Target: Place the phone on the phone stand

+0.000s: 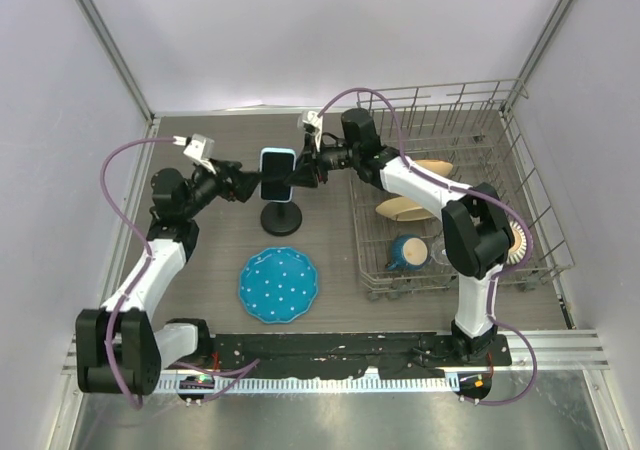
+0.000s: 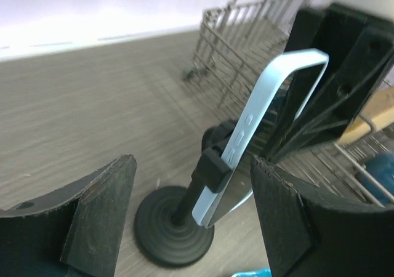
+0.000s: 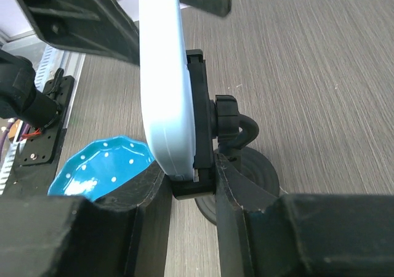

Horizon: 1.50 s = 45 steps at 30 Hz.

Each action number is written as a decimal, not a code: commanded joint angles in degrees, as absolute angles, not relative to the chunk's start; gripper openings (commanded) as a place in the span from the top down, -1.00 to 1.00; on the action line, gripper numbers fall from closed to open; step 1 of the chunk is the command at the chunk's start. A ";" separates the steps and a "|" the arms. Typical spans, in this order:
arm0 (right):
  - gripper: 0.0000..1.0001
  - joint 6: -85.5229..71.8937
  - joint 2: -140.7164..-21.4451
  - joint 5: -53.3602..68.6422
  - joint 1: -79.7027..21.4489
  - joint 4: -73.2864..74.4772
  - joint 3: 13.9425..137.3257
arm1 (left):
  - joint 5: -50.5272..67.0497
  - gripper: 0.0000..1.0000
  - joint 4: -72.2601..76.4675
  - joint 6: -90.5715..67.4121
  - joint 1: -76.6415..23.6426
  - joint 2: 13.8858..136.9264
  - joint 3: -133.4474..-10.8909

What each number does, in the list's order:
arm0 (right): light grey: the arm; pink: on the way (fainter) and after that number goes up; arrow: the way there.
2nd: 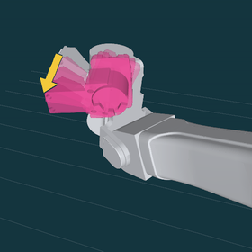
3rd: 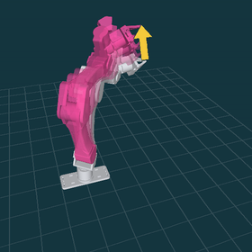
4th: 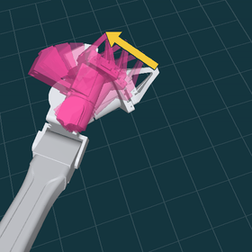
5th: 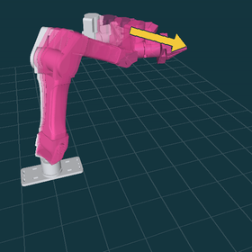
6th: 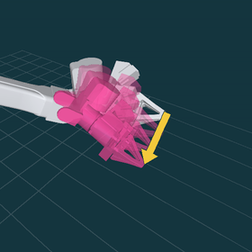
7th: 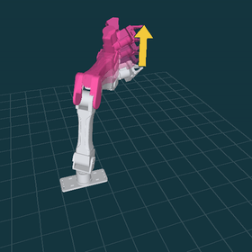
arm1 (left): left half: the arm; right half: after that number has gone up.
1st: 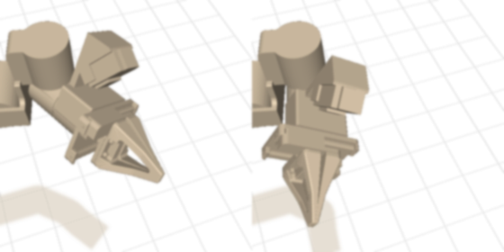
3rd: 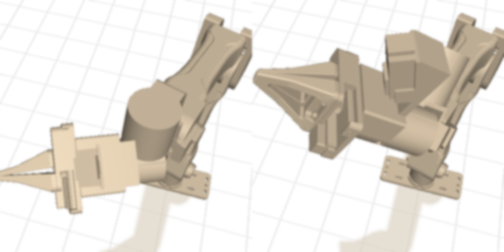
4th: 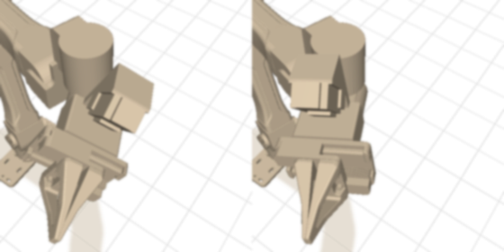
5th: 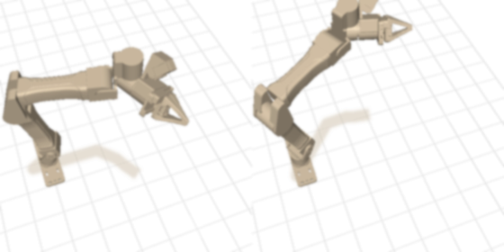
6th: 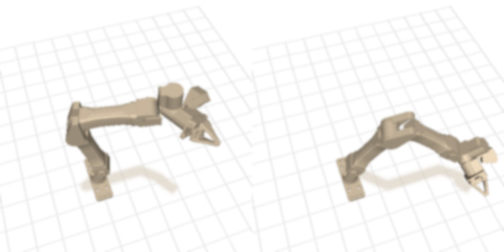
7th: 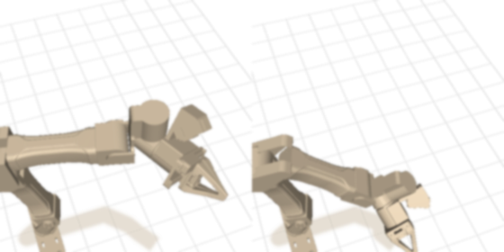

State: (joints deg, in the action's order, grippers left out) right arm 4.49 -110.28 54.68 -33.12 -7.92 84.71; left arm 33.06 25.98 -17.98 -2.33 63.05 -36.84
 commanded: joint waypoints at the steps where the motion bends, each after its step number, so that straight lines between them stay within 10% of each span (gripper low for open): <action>1: 1.00 7.03 -110.56 59.85 -31.90 -1.94 90.70 | 49.45 -0.58 31.19 -19.85 -0.53 70.82 -39.27; 16: 1.00 7.30 -112.68 60.03 -31.64 -0.97 92.64 | 59.94 0.09 39.99 -24.08 -0.35 79.98 -42.45; 22: 1.00 6.86 -111.45 57.40 -31.64 -2.10 91.85 | 56.71 1.00 32.46 -17.42 -1.23 79.99 -43.68; 27: 1.00 2.73 -106.97 45.36 -32.60 -12.56 84.30 | 28.07 1.00 19.15 -2.99 -8.87 71.81 -40.54; 33: 1.00 0.79 -104.59 44.03 -32.96 -17.14 81.65 | 32.52 1.00 24.78 -9.49 -8.88 74.18 -39.82; 37: 1.00 3.07 -106.52 48.23 -32.70 -12.05 85.16 | 36.99 -0.19 21.27 -9.49 -7.04 74.53 -40.70; 45: 1.00 3.69 -108.46 52.21 -32.61 -9.93 87.36 | 45.86 -0.30 18.63 -9.40 -5.63 76.90 -40.96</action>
